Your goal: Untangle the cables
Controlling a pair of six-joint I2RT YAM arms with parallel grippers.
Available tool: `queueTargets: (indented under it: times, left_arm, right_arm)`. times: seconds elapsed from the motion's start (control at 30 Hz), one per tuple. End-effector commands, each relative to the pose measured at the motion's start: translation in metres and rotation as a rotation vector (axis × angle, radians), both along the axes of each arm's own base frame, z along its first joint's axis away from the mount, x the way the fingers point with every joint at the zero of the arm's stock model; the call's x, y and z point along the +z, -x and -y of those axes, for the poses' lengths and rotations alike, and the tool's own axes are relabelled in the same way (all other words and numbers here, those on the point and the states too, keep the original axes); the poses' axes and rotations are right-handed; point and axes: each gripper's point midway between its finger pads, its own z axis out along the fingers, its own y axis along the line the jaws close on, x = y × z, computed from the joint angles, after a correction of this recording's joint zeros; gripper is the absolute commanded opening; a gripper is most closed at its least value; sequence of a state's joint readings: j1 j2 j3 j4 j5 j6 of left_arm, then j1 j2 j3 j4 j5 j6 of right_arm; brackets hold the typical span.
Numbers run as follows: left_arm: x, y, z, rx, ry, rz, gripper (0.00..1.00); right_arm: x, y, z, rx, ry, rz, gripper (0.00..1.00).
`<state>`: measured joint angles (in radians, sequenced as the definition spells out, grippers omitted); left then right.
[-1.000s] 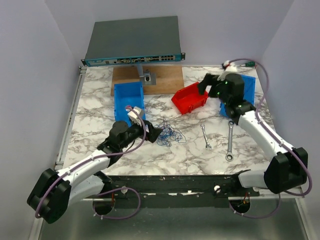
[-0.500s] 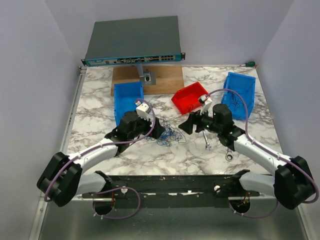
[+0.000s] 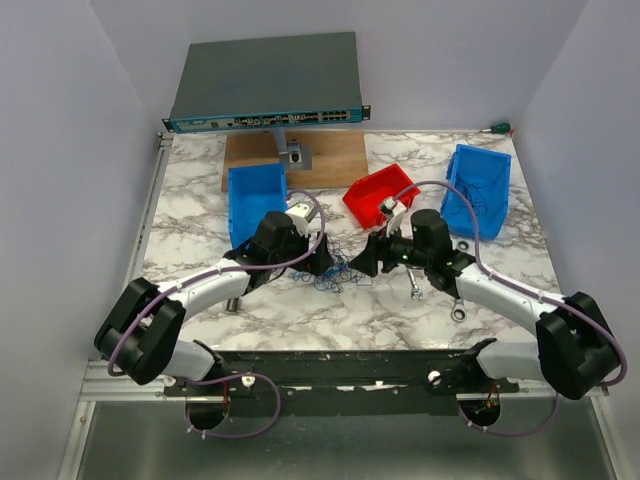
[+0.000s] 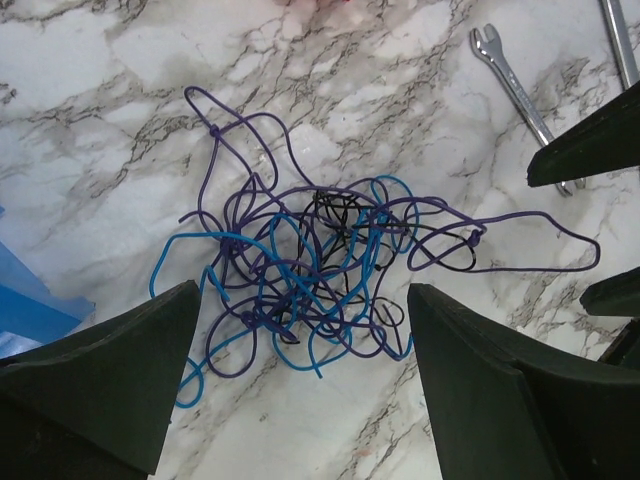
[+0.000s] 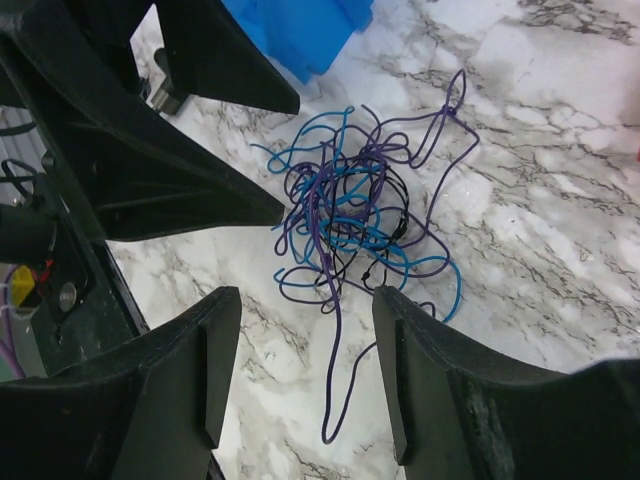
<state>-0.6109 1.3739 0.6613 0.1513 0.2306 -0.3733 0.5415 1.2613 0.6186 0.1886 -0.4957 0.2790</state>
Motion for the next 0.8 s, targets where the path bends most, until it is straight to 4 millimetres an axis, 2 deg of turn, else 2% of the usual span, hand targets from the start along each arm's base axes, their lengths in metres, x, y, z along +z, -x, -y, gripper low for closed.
queueTargets:
  times: [0.0,0.17,0.2,0.3,0.33,0.6,0.77]
  left_arm:
    - [-0.004,0.007,0.002,-0.031,-0.025,-0.038,0.86]
    - [-0.003,0.008,0.003,-0.046,-0.021,-0.032,0.86]
    - [-0.003,0.009,0.003,-0.053,-0.018,-0.03,0.86]
    - [-0.001,0.012,0.006,-0.076,-0.002,-0.02,0.87]
    - [0.0,0.013,0.007,-0.085,0.006,-0.012,0.89]
    - [-0.005,0.013,0.01,-0.104,-0.002,-0.03,0.9]
    - [-0.018,0.013,0.014,-0.108,-0.037,-0.095,0.88]
  right_arm:
    - [-0.001,0.002,-0.01,0.04,0.022,-0.001,0.59]
    - [-0.01,0.001,-0.017,0.047,0.044,-0.007,0.45]
    - [-0.01,0.0,-0.02,0.051,0.04,0.0,0.38]
    - [-0.007,-0.002,-0.024,0.041,-0.004,0.058,0.06]
    - [-0.006,-0.004,-0.022,0.017,-0.026,0.092,0.01]
    - [0.019,-0.003,0.015,-0.19,-0.166,0.328,0.01]
    - [0.011,-0.01,0.033,-0.298,-0.157,0.345,0.01]
